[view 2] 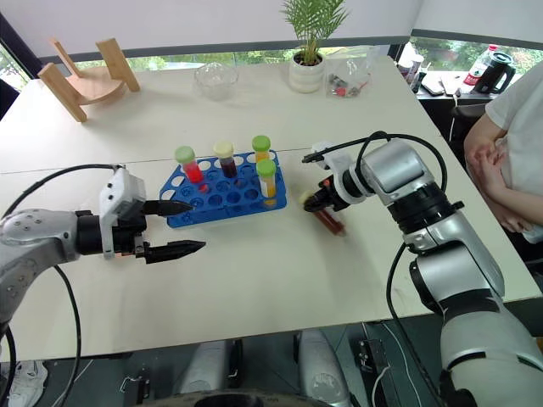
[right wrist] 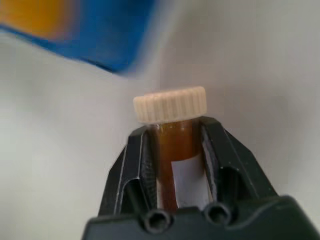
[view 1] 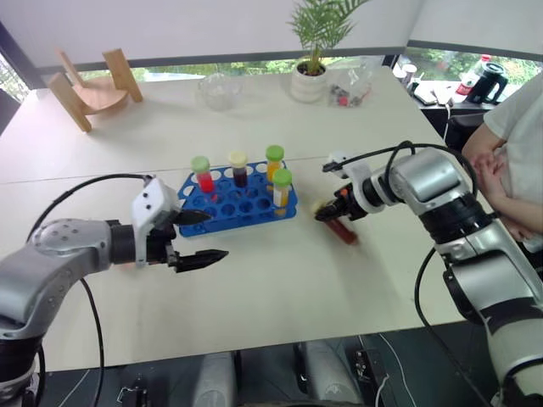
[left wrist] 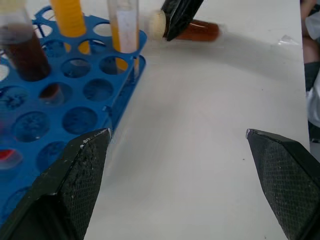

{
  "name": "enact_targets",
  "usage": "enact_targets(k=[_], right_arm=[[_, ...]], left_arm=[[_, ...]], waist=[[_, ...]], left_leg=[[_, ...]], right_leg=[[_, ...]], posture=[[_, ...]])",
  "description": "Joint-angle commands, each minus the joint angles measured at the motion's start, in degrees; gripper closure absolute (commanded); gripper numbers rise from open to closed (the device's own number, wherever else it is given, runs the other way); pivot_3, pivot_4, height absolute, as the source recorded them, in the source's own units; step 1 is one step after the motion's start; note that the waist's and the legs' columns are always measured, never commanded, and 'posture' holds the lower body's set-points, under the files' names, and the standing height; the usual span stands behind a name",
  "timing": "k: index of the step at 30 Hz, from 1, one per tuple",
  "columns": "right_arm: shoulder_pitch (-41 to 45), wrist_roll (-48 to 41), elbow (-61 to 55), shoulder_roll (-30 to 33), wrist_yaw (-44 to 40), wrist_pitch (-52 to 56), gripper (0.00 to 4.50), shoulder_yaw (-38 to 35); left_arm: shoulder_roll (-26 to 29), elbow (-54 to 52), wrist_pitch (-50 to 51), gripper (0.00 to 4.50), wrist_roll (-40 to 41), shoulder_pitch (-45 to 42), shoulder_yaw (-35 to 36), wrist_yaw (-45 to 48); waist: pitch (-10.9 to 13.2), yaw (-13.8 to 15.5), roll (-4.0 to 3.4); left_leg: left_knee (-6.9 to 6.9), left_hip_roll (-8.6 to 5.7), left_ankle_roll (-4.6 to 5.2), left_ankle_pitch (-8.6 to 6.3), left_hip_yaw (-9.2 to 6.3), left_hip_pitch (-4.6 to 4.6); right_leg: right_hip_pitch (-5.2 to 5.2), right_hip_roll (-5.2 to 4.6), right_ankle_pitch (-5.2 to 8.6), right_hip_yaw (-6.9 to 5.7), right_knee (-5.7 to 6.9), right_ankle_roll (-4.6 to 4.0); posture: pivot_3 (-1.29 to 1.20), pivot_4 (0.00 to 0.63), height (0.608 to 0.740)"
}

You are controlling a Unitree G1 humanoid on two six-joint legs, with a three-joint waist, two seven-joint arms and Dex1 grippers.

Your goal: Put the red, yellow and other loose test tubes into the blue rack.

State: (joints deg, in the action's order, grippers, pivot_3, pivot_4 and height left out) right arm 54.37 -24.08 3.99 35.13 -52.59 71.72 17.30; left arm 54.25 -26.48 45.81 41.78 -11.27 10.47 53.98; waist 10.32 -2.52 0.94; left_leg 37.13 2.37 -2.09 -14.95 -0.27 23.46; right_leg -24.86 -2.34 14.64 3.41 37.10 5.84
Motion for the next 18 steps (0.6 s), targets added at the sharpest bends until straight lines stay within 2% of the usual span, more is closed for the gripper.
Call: enact_targets(k=[1,3,5,9,13,18], right_arm=[[-4.3,-12.0,-21.7,-3.4,-2.5,-5.6,3.67,-14.1],[-8.9,-12.9,-29.4,-10.1,4.1,-10.1,3.67,-16.7],[-12.8,-9.8,-33.1,-17.0,10.5,-17.0,3.67,-14.8],[-18.7,1.2,-28.7,-27.9,19.5,-34.5,3.67,-6.4],[-21.0,12.0,-17.5,-34.1,27.2,-50.8,3.67,-1.3],[-21.6,18.9,-6.8,-36.5,31.6,-63.4,3.67,0.2]], left_arm=[[3.2,4.8,-1.1,0.0,-0.3,-0.7,3.9,3.4],[5.5,8.9,-2.4,0.0,-1.7,-1.4,4.0,5.9],[7.6,12.4,-3.3,0.0,-2.9,-1.9,3.6,8.5],[10.0,16.7,-4.1,0.0,-4.4,-2.9,2.7,11.7],[10.5,17.5,-3.7,0.0,-5.3,-4.0,1.8,12.9],[10.5,17.0,-2.6,0.0,-5.5,-5.1,1.6,12.9]], waist=[[0.0,0.0,-0.01],[0.0,-0.1,0.06],[-0.1,-0.1,0.1],[0.0,0.0,0.07],[0.0,0.0,0.1],[0.0,0.0,0.11]], left_leg=[[-0.02,0.01,0.0,0.0,-0.01,0.0],[-0.03,0.1,0.02,-0.01,-0.07,-0.02],[-0.01,0.23,0.01,-0.02,-0.08,-0.11],[0.07,0.38,-0.06,0.03,-0.06,-0.1],[0.06,0.39,-0.13,0.07,-0.06,-0.1],[0.03,0.39,-0.14,0.07,-0.07,-0.08]], right_leg=[[-0.02,0.02,0.0,0.0,0.0,0.0],[0.0,0.1,0.02,-0.06,0.0,-0.02],[0.11,0.22,0.02,-0.09,0.01,-0.06],[0.07,0.37,-0.05,-0.08,0.02,-0.19],[0.07,0.38,-0.06,-0.08,0.04,-0.21],[0.06,0.39,-0.06,-0.08,0.04,-0.21]], posture=[[0.0,0.15,0.74],[0.0,0.15,0.74],[0.0,0.15,0.74],[0.0,0.15,0.74],[0.0,0.15,0.74],[0.0,0.15,0.74]])
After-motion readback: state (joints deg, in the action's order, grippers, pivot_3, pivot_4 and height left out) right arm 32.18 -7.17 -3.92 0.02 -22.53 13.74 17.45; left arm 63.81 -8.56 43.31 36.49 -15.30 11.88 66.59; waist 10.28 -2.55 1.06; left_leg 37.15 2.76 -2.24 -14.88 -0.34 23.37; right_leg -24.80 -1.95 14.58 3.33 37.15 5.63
